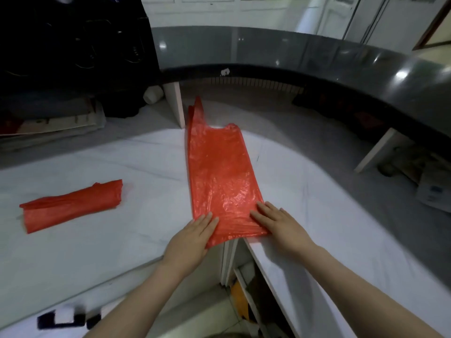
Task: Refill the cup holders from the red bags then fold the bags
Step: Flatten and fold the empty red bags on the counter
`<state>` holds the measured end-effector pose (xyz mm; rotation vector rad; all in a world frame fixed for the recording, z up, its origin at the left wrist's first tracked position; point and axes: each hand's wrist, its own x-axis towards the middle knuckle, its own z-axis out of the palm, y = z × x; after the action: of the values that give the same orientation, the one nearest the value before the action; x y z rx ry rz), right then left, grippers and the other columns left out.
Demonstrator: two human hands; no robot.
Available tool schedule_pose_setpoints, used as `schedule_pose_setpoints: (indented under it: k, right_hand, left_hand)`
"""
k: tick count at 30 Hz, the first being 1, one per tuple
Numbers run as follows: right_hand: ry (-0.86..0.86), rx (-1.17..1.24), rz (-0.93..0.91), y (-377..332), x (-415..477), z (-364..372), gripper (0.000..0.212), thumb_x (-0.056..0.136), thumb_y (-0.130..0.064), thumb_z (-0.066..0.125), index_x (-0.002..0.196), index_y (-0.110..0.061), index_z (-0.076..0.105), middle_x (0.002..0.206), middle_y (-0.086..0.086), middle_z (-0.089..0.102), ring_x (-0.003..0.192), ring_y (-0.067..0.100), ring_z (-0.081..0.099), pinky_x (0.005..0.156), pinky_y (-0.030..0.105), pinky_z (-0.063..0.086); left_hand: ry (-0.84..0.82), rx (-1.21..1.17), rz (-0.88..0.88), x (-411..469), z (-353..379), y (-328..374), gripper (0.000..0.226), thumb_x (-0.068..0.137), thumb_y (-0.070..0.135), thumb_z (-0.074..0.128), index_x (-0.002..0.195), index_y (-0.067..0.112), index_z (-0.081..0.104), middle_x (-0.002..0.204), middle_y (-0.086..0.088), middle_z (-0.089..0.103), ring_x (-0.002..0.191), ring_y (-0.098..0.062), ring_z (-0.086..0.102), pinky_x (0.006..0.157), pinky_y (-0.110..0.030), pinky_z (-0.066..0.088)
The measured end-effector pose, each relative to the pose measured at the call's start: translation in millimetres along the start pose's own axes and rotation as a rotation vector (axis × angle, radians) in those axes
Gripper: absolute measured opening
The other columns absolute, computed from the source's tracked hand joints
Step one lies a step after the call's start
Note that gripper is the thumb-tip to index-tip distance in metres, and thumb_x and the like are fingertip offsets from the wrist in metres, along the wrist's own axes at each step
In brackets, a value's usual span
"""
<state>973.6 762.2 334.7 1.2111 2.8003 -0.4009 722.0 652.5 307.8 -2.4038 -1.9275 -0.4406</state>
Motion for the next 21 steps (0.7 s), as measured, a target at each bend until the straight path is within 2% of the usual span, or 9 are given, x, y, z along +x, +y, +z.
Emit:
schedule_pose_setpoints:
  k: [3, 5, 7, 8, 10, 11, 14, 18, 21]
  right_hand:
    - [0.289, 0.318, -0.006, 11.2, -15.3, 3.1, 0.046, 0.085, -0.016, 0.071, 0.129, -0.019, 0.060, 0.144, 0.008, 0.045, 0.137, 0.030, 0.037, 0.113, 0.035, 0.028]
    - [0.325, 0.427, 0.046, 16.0, -21.5, 3.6, 0.036, 0.082, -0.009, 0.071, 0.117, -0.017, 0.070, 0.135, 0.001, 0.056, 0.133, 0.019, 0.043, 0.111, 0.029, 0.031]
    - [0.351, 0.532, 0.119, 15.7, -23.3, 2.6, 0.028, 0.079, -0.009, 0.070, 0.104, -0.022, 0.076, 0.119, -0.010, 0.066, 0.120, 0.007, 0.052, 0.101, 0.015, 0.036]
    - [0.379, 0.597, 0.174, 14.4, -22.9, 0.3, 0.024, 0.076, -0.012, 0.070, 0.092, -0.028, 0.078, 0.103, -0.017, 0.071, 0.105, 0.002, 0.060, 0.088, 0.010, 0.042]
    - [0.382, 0.687, 0.264, 13.3, -20.7, -4.1, 0.015, 0.072, -0.021, 0.066, 0.075, -0.034, 0.075, 0.075, -0.017, 0.070, 0.074, 0.000, 0.065, 0.060, 0.012, 0.044]
    - [0.368, 0.709, 0.275, 14.3, -19.6, -5.5, 0.013, 0.072, -0.025, 0.065, 0.074, -0.034, 0.074, 0.070, -0.015, 0.069, 0.068, 0.001, 0.064, 0.055, 0.012, 0.042]
    - [0.350, 0.693, 0.262, 21.7, -14.5, -7.6, 0.013, 0.082, -0.027, 0.063, 0.079, -0.030, 0.075, 0.075, -0.013, 0.069, 0.074, 0.001, 0.061, 0.060, 0.008, 0.040]
    - [0.402, 0.671, 0.310, 20.5, -7.3, -0.3, 0.024, 0.091, -0.031, 0.057, 0.076, -0.021, 0.073, 0.072, -0.006, 0.067, 0.071, 0.007, 0.057, 0.059, 0.013, 0.037]
    - [0.450, 0.664, 0.345, 15.7, -0.5, 3.6, 0.028, 0.093, -0.030, 0.053, 0.074, -0.019, 0.070, 0.068, -0.004, 0.065, 0.069, 0.007, 0.056, 0.058, 0.015, 0.038]
  left_hand:
    - [0.043, -0.253, -0.116, -5.8, 2.5, 7.6, 0.067, 0.059, 0.000, 0.084, 0.122, 0.009, 0.063, 0.133, -0.007, 0.057, 0.112, -0.025, 0.062, 0.084, -0.038, 0.055]
    - [0.104, -0.386, -0.211, -8.6, 3.0, 10.7, 0.039, 0.070, 0.001, 0.079, 0.107, 0.011, 0.068, 0.129, 0.000, 0.060, 0.108, -0.021, 0.064, 0.084, -0.030, 0.054]
    - [0.179, -0.470, -0.320, -6.9, 2.6, 12.1, 0.026, 0.075, 0.001, 0.075, 0.097, 0.014, 0.072, 0.120, 0.005, 0.065, 0.106, -0.015, 0.064, 0.086, -0.024, 0.050]
    - [0.209, -0.501, -0.373, -4.7, 1.8, 12.7, 0.024, 0.076, 0.001, 0.075, 0.095, 0.016, 0.074, 0.117, 0.006, 0.067, 0.107, -0.012, 0.063, 0.089, -0.022, 0.048]
    - [0.233, -0.556, -0.447, -0.8, -0.9, 15.3, 0.023, 0.078, 0.003, 0.075, 0.096, 0.018, 0.076, 0.112, 0.008, 0.068, 0.106, -0.004, 0.061, 0.094, -0.020, 0.046]
    - [0.241, -0.578, -0.470, 0.6, -2.7, 17.0, 0.024, 0.078, 0.006, 0.075, 0.098, 0.019, 0.076, 0.109, 0.013, 0.067, 0.103, 0.002, 0.061, 0.092, -0.017, 0.046]
    - [0.262, -0.609, -0.547, 4.5, -6.9, 21.3, 0.019, 0.082, 0.015, 0.072, 0.098, 0.024, 0.076, 0.092, 0.027, 0.066, 0.085, 0.015, 0.059, 0.074, -0.003, 0.042]
    - [0.273, -0.573, -0.645, 11.5, -5.5, 27.6, 0.012, 0.088, 0.016, 0.065, 0.079, 0.019, 0.073, 0.078, 0.012, 0.064, 0.075, 0.003, 0.057, 0.067, -0.009, 0.040]
    - [0.293, -0.583, -0.724, 15.3, -4.7, 34.3, 0.014, 0.090, 0.016, 0.063, 0.079, 0.024, 0.067, 0.072, 0.016, 0.059, 0.070, 0.007, 0.054, 0.063, -0.005, 0.036]
